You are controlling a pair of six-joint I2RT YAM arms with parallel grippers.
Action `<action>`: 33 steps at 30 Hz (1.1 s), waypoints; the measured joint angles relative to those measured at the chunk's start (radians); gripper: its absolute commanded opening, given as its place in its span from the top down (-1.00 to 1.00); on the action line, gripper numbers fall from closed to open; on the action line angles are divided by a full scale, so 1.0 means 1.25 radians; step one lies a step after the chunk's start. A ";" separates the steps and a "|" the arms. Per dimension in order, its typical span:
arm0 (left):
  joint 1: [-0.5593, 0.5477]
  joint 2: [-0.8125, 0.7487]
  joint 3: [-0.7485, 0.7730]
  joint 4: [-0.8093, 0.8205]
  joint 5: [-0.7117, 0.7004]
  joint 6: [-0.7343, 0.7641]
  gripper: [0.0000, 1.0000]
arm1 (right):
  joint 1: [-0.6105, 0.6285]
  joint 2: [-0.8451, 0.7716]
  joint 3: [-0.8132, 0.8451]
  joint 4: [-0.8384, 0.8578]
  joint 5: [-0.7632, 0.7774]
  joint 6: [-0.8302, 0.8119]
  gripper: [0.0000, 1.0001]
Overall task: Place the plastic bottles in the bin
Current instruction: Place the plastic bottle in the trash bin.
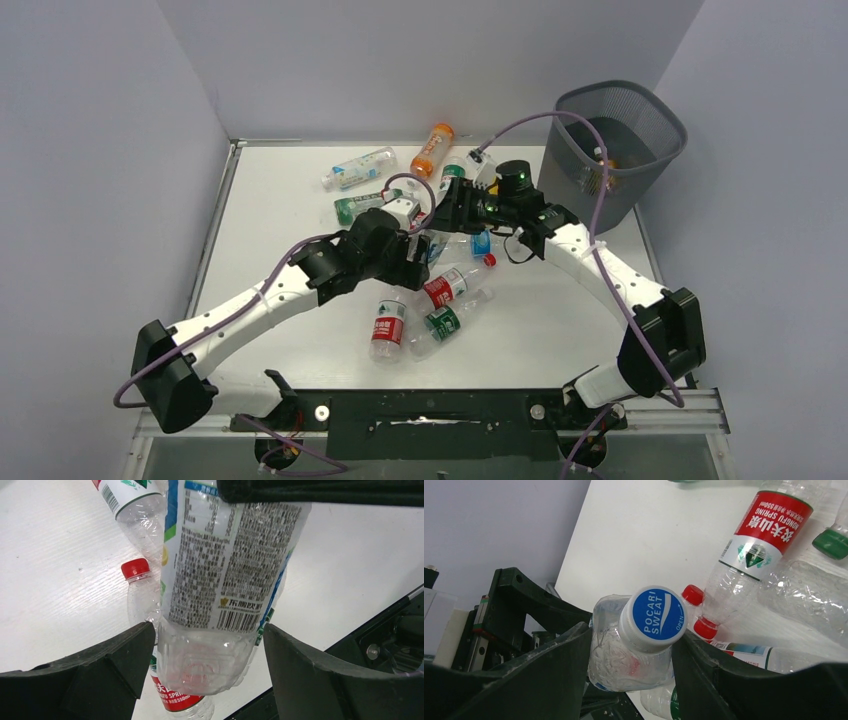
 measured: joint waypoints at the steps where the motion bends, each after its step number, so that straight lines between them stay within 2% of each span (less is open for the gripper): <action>1: 0.000 -0.003 0.004 -0.001 -0.002 0.002 -0.64 | -0.002 0.000 0.008 -0.007 0.000 -0.005 0.17; 6: 0.000 -0.030 0.015 -0.003 -0.005 0.006 -0.67 | -0.037 0.000 0.048 -0.036 0.004 -0.030 0.19; 13: 0.000 -0.076 0.024 -0.009 -0.013 0.008 -0.68 | -0.147 0.000 0.121 -0.120 0.012 -0.084 0.20; 23: 0.001 -0.097 0.024 -0.015 -0.018 0.013 -0.70 | -0.289 0.000 0.385 -0.282 0.070 -0.190 0.17; 27: 0.001 -0.097 0.024 -0.015 -0.017 0.013 -0.70 | -0.394 -0.005 0.488 -0.304 0.066 -0.209 0.13; 33: 0.001 -0.097 0.024 -0.014 -0.017 0.013 -0.70 | -0.615 -0.036 0.503 -0.244 0.005 -0.158 0.12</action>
